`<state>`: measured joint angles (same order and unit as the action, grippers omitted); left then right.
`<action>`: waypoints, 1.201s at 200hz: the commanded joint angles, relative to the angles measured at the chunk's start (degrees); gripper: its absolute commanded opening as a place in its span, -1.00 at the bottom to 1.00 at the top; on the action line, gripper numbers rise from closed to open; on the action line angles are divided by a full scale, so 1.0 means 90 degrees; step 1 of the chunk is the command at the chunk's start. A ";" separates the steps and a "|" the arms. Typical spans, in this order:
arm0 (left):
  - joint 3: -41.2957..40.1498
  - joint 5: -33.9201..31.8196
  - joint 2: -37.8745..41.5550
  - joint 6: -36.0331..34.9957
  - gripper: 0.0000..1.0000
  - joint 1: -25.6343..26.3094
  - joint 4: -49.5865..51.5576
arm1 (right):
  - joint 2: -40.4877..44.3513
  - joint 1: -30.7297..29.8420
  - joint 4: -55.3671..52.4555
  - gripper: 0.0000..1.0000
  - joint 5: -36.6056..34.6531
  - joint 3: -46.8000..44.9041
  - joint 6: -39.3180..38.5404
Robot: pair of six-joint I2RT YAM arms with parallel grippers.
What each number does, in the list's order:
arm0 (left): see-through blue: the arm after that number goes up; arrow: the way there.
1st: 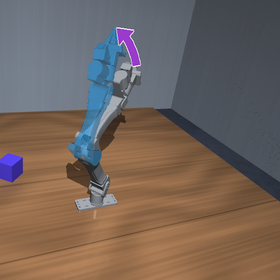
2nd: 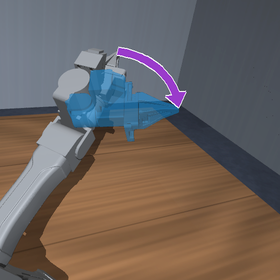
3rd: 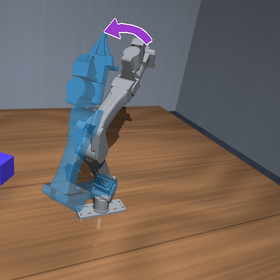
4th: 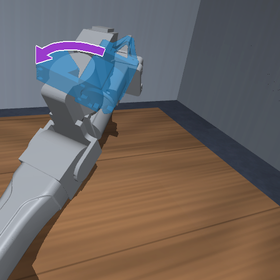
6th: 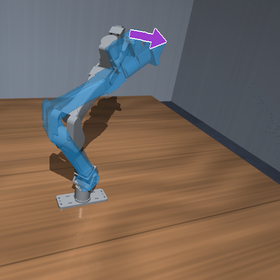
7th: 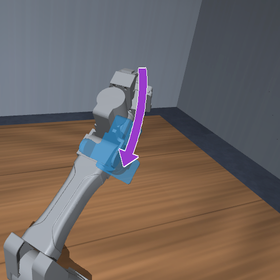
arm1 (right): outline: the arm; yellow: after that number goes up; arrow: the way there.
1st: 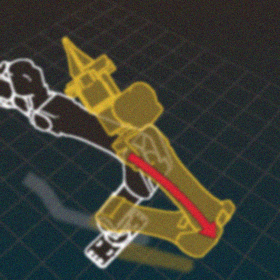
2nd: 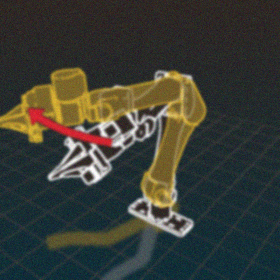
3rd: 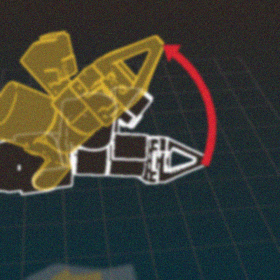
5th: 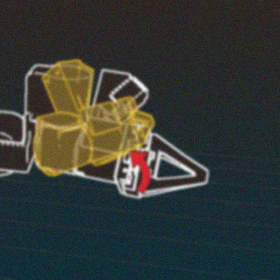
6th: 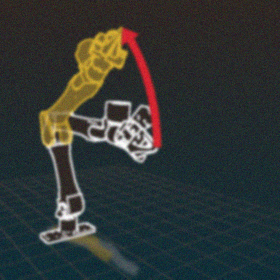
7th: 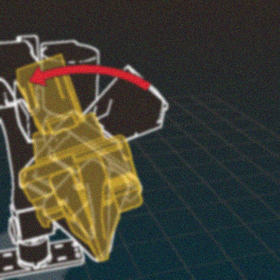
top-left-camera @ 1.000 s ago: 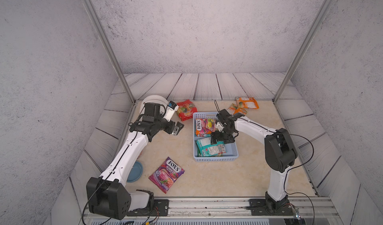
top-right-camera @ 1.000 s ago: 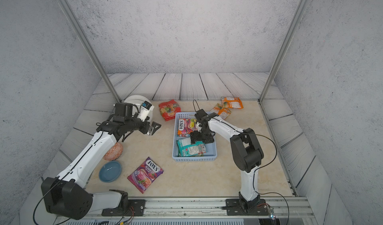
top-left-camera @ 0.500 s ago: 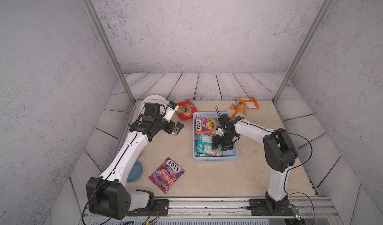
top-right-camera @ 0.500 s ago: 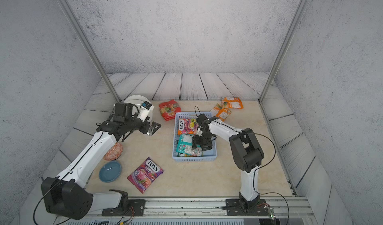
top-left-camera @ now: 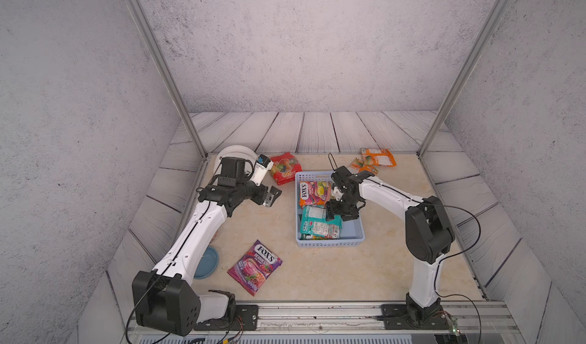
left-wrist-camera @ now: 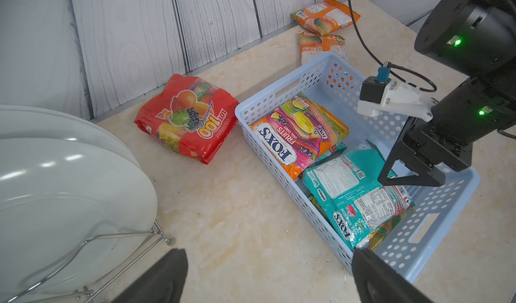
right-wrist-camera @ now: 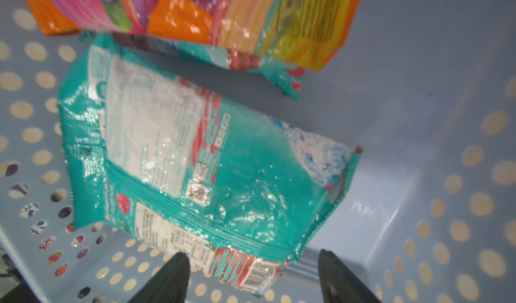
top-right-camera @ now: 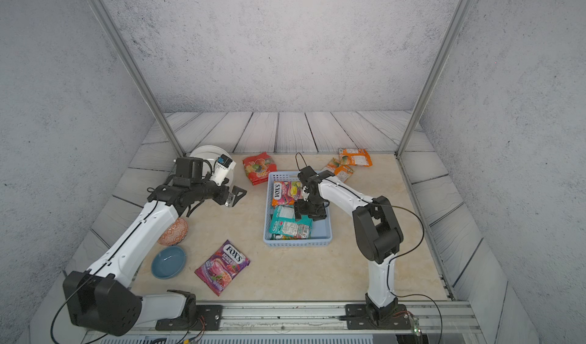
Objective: Put the candies in the basket
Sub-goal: Place the candy in the basket.
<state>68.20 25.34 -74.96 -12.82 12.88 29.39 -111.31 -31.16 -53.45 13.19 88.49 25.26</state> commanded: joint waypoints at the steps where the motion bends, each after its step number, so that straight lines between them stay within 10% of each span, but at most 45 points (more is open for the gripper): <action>1: 0.0066 0.0114 0.0053 0.0014 0.97 -0.0016 -0.0020 | -0.0581 0.0043 -0.0041 0.54 -0.0212 0.0373 0.0006; 121: 0.0064 0.0038 0.0037 -0.0021 0.97 -0.0025 0.0001 | -0.0914 -0.0196 0.0194 0.34 0.0849 0.0661 -0.0128; 240: 0.0608 -0.0380 0.0027 -0.1122 0.99 -0.0003 0.1195 | 0.0415 -0.0201 -0.0217 0.41 -0.0621 0.0822 -0.1212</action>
<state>70.15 23.55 -74.96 -18.26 12.88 34.30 -113.34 -32.95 -53.39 12.05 94.87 18.22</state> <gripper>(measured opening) 0.997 0.701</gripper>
